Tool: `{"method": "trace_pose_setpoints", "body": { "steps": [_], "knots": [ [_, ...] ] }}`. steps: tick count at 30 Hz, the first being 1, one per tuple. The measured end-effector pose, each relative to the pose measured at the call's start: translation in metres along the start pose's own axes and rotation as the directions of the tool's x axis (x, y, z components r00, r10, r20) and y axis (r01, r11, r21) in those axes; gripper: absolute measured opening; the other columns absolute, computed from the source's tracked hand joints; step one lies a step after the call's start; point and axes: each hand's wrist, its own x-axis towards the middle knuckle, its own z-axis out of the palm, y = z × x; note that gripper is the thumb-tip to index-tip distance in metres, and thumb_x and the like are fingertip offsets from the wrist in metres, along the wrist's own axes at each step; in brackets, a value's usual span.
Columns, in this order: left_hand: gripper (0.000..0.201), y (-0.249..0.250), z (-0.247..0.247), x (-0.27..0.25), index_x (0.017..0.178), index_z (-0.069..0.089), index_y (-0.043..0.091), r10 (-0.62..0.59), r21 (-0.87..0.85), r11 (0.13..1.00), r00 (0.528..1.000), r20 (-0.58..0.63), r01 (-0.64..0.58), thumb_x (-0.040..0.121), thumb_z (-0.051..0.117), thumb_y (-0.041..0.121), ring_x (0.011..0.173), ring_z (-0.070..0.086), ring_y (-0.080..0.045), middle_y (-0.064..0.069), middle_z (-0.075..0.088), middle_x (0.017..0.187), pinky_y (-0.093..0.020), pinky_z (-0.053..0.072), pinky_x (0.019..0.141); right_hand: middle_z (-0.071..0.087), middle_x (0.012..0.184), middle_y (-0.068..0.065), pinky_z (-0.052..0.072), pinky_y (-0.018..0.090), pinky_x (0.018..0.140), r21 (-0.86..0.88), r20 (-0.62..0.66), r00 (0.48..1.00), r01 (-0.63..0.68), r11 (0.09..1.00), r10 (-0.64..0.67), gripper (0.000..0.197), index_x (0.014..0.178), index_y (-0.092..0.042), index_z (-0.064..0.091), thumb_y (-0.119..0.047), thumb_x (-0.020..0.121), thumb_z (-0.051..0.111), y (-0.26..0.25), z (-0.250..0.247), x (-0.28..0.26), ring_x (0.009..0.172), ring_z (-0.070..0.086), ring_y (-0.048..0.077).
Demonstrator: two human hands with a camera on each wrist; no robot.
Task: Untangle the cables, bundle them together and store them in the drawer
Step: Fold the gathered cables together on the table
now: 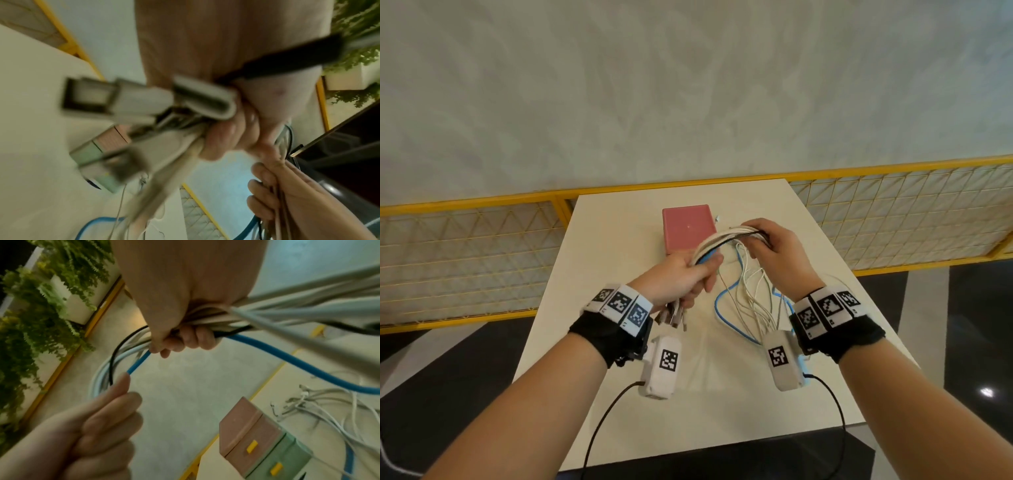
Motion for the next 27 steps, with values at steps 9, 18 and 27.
{"method": "trace_pose_setpoints", "body": {
  "steps": [9,18,27],
  "knots": [
    [0.045,-0.001,0.01,0.005,0.063,0.038,0.018,0.064,-0.25,0.955,0.936,-0.346,-0.157,0.097,0.051,0.043,0.04,0.02,-0.01,0.003,0.026,0.052,-0.022,0.02,0.041,0.037,0.062,-0.008,0.033,0.025,0.051,0.06,0.137,0.988,-0.076,0.995,0.067,0.028,0.083,-0.016,0.044,-0.033,0.101,0.033,-0.001,0.019,-0.021,0.051,0.034,0.005],
    [0.052,0.002,0.034,0.001,0.116,0.07,0.031,0.036,-0.3,0.945,0.953,-0.3,-0.13,0.073,0.074,0.059,0.053,0.048,-0.015,-0.002,0.062,0.077,-0.026,0.041,0.042,0.057,0.069,-0.011,0.046,0.026,0.058,-0.076,0.251,0.968,-0.005,0.997,0.024,0.02,0.092,-0.027,0.051,-0.012,0.095,0.038,-0.024,0.04,-0.023,0.058,0.054,0.005],
    [0.027,0.007,0.023,0.013,0.101,0.077,0.023,0.293,0.117,0.956,0.885,-0.362,-0.269,0.099,0.051,0.028,0.105,0.059,0.007,0.008,0.067,0.117,-0.015,0.045,0.093,0.052,0.069,-0.006,0.037,0.011,0.047,0.144,0.434,0.894,-0.191,0.971,0.111,0.019,0.091,-0.014,0.053,0.0,0.08,0.054,-0.033,0.03,-0.026,0.048,0.05,-0.002]
  ]
}}
